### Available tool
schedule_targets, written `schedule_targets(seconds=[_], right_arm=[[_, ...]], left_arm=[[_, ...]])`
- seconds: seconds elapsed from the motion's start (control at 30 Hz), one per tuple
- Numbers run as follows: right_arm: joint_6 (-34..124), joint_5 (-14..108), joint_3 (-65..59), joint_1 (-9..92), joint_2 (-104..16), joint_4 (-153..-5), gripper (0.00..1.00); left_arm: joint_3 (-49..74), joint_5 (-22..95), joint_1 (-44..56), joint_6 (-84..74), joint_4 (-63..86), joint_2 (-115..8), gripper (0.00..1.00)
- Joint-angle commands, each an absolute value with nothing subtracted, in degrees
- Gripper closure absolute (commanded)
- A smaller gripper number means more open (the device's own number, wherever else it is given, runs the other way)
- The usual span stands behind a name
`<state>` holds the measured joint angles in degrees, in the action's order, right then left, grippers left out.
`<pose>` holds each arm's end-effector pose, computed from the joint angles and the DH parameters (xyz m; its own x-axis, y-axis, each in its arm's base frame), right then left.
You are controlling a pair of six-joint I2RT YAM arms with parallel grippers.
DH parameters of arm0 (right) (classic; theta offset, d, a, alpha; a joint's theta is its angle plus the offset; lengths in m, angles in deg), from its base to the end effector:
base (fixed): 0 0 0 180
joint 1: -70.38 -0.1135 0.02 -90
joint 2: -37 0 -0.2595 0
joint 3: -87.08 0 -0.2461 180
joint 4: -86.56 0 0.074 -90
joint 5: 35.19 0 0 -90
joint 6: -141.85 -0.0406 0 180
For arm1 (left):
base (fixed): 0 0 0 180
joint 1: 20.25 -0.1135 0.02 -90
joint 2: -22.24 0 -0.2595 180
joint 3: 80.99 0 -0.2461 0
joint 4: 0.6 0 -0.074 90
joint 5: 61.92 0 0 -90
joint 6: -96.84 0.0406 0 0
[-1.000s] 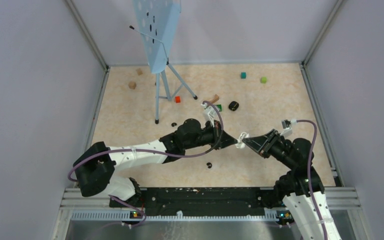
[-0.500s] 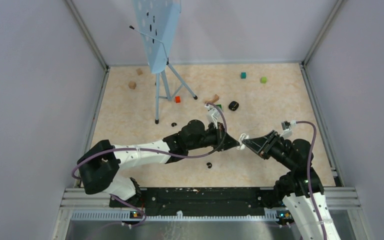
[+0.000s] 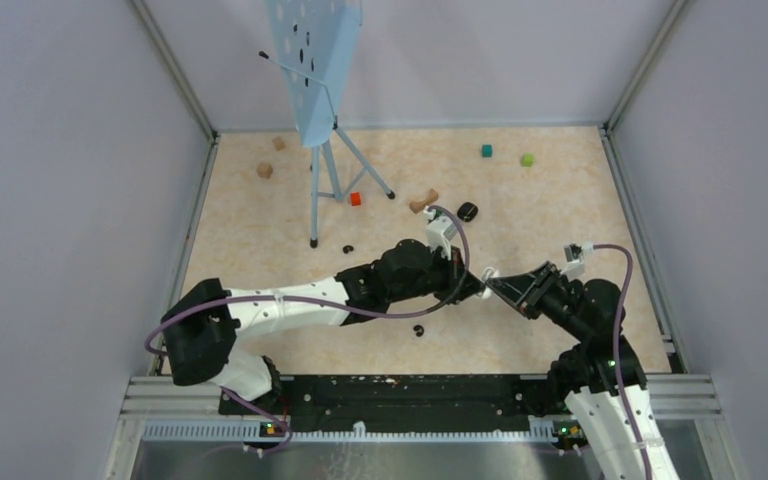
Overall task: Insert the wireless bluetooth earbuds into the charging case
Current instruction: Insert the right earbud into the right side groove of the charging case.
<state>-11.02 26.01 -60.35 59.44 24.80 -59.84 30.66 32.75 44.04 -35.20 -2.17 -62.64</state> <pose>0.0981 0.0389 0.2289 -0.6603 0.6667 -0.3458 -0.0858 0.3904 0.9166 0.1460 -0.3108 0.2724 -0.7074 -0.0693 -0.7034 0.6173 0.4242 -0.6626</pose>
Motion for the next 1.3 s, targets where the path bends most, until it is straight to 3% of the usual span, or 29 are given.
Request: schedule_targets(seconds=[0.0, 0.37, 1.13, 1.17, 1.23, 1.27], right_arm=[[-11.99, 24.77, -59.99, 59.82, 25.49, -62.84, 1.00], [-12.55, 24.49, -60.67, 59.81, 25.54, -63.42, 1.00], [-12.81, 24.22, -60.73, 59.76, 25.58, -63.78, 1.00], [-12.79, 24.22, -60.78, 59.76, 25.55, -63.78, 1.00], [-12.80, 24.30, -60.85, 59.80, 25.53, -63.83, 1.00], [-12.83, 24.19, -60.87, 59.79, 25.57, -64.03, 1.00]], left_arm=[[27.74, 29.52, 45.72, -32.79, -0.28, -62.68, 1.00], [26.27, 23.56, 46.10, -28.93, 5.43, -62.17, 1.00], [26.95, 22.43, 47.58, -27.53, 4.55, -62.09, 1.00], [26.74, 22.26, 47.60, -27.23, 4.82, -61.99, 0.96], [26.03, 22.28, 47.60, -26.48, 5.70, -61.97, 0.69], [25.77, 22.40, 47.60, -26.25, 6.07, -62.02, 0.66]])
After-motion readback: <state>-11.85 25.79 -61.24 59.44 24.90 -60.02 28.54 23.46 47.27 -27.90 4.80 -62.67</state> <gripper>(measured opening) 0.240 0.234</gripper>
